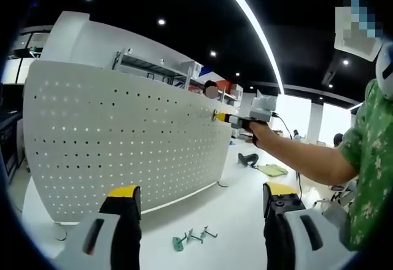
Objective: Insert the hook assembly into the mounting plate slot until the hook locks in place.
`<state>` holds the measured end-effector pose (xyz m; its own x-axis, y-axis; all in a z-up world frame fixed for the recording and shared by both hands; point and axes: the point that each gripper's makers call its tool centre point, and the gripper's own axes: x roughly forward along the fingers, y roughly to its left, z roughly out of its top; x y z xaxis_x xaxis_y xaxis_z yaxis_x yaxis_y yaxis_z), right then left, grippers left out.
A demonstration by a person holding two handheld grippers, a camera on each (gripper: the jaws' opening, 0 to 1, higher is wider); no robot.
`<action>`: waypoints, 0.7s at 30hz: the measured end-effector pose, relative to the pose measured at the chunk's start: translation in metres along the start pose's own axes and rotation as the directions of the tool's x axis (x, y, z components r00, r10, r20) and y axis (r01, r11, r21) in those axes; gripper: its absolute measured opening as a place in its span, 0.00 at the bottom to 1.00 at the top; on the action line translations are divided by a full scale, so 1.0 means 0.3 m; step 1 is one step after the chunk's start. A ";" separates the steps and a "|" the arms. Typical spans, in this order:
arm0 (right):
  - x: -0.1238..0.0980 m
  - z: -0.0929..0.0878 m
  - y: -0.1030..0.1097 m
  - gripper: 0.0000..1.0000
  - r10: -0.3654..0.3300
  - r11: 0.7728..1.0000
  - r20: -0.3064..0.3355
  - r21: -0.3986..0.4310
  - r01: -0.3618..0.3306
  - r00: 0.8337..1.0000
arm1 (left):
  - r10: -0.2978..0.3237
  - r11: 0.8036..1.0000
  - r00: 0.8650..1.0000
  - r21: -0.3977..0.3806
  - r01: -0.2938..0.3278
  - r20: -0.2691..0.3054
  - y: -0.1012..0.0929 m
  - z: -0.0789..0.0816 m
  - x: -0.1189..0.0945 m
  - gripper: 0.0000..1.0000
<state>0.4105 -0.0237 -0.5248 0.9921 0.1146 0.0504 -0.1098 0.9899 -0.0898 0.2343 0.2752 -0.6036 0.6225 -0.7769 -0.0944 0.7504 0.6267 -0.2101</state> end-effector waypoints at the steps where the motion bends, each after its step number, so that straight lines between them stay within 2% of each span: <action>1: -0.002 0.002 0.000 0.07 -0.001 1.000 -0.002 -0.002 0.001 1.000 | -0.001 1.000 1.000 -0.001 0.001 0.000 -0.001 -0.001 0.001 0.84; 8: 0.003 0.018 -0.005 0.07 -0.001 1.000 0.003 -0.018 0.002 1.000 | -0.001 1.000 1.000 -0.004 0.001 -0.003 0.001 -0.005 0.001 0.83; 13: 0.002 0.055 -0.003 0.08 -0.003 0.999 0.027 -0.049 0.005 1.000 | -0.004 1.000 1.000 -0.006 0.004 -0.005 0.001 -0.009 0.003 0.83; 19: 0.003 0.051 -0.005 0.06 -0.006 0.997 0.020 -0.079 0.008 1.000 | -0.009 1.000 1.000 -0.005 0.009 -0.003 -0.006 -0.006 0.004 0.83; 21: 0.001 0.049 -0.001 0.07 -0.014 0.992 0.020 -0.121 0.016 1.000 | -0.009 1.000 1.000 -0.005 0.009 -0.003 -0.008 -0.005 0.004 0.83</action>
<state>0.4101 -0.0227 -0.5100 0.9921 0.1024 0.0720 -0.0854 0.9742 -0.2091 0.2329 0.2729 -0.6047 0.6151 -0.7827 -0.0949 0.7549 0.6194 -0.2158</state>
